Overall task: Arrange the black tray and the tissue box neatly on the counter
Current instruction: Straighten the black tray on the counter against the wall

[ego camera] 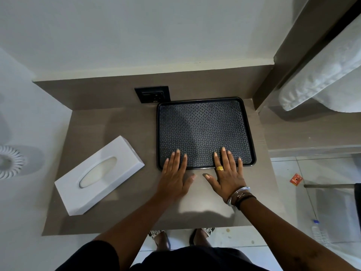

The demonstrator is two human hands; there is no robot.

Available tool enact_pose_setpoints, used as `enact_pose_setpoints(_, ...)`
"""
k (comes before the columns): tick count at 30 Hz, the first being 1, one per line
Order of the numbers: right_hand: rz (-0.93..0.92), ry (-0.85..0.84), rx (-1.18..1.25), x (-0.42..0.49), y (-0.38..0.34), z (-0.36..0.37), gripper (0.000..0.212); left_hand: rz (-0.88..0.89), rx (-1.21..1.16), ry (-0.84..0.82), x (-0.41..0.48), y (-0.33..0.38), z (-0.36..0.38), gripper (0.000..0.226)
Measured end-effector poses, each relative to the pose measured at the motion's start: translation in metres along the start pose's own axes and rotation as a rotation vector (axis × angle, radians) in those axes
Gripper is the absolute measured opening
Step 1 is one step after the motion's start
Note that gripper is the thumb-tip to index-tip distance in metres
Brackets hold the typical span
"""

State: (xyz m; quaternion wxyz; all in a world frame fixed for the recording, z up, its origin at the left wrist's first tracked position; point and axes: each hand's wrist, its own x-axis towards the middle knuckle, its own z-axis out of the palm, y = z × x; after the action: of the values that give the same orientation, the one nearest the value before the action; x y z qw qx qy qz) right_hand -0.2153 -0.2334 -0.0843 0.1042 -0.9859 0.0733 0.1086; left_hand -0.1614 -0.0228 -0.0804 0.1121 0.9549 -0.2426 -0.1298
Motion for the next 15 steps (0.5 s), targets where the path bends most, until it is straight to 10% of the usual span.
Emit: enact_pose_setpoints(15, -0.101, 0.161, 0.046, -0.028, -0.035, -0.003, 0.084, -0.001, -0.167, 0.165, -0.011, -0.036, -0.03, 0.088)
